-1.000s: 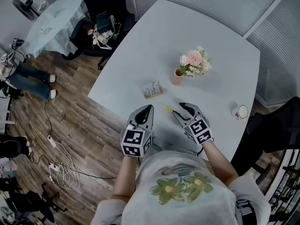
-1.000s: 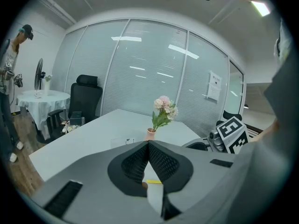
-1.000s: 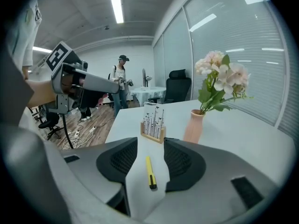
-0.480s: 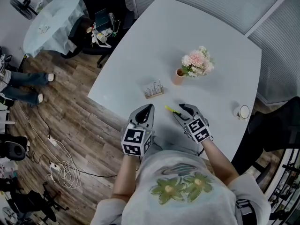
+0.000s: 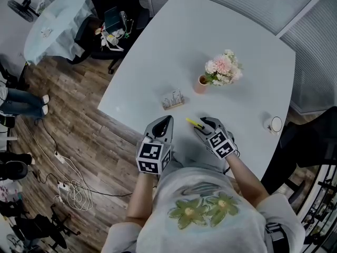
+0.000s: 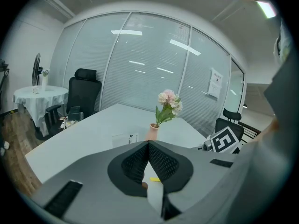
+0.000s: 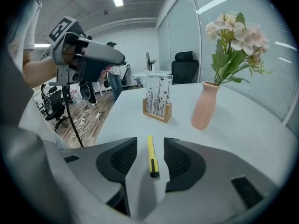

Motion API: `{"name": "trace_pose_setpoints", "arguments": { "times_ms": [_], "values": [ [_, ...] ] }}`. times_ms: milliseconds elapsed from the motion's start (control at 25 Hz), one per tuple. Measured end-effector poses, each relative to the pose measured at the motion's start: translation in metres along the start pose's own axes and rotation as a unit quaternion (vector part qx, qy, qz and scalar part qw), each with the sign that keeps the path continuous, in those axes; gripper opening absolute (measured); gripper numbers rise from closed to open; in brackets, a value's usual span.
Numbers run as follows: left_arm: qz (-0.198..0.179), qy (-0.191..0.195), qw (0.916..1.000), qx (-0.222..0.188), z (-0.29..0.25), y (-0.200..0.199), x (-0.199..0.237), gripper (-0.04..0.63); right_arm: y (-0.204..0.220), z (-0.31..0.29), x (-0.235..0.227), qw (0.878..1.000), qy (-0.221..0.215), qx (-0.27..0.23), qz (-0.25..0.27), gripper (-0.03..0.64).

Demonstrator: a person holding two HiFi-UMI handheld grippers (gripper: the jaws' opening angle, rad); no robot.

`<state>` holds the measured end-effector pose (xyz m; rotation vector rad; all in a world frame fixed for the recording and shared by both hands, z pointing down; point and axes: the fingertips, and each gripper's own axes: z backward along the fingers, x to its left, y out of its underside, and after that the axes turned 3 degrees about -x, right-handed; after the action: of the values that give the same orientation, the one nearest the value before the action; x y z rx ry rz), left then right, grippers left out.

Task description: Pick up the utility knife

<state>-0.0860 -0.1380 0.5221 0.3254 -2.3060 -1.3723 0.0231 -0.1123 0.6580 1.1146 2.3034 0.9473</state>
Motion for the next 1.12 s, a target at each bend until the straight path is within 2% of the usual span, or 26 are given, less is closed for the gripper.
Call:
{"name": "trace_pose_setpoints", "arguments": {
  "times_ms": [520,1120],
  "values": [
    [0.002,-0.001,1.0000,0.009,-0.008,0.002,0.007,0.003,0.024,-0.016,-0.001,0.998,-0.013,0.055,0.020,0.183],
    [0.005,0.000,0.9998,0.020,-0.014,0.009,0.009,0.003,0.043,-0.025,-0.004,0.995,-0.013,0.095,0.040,0.166]
  ]
}}
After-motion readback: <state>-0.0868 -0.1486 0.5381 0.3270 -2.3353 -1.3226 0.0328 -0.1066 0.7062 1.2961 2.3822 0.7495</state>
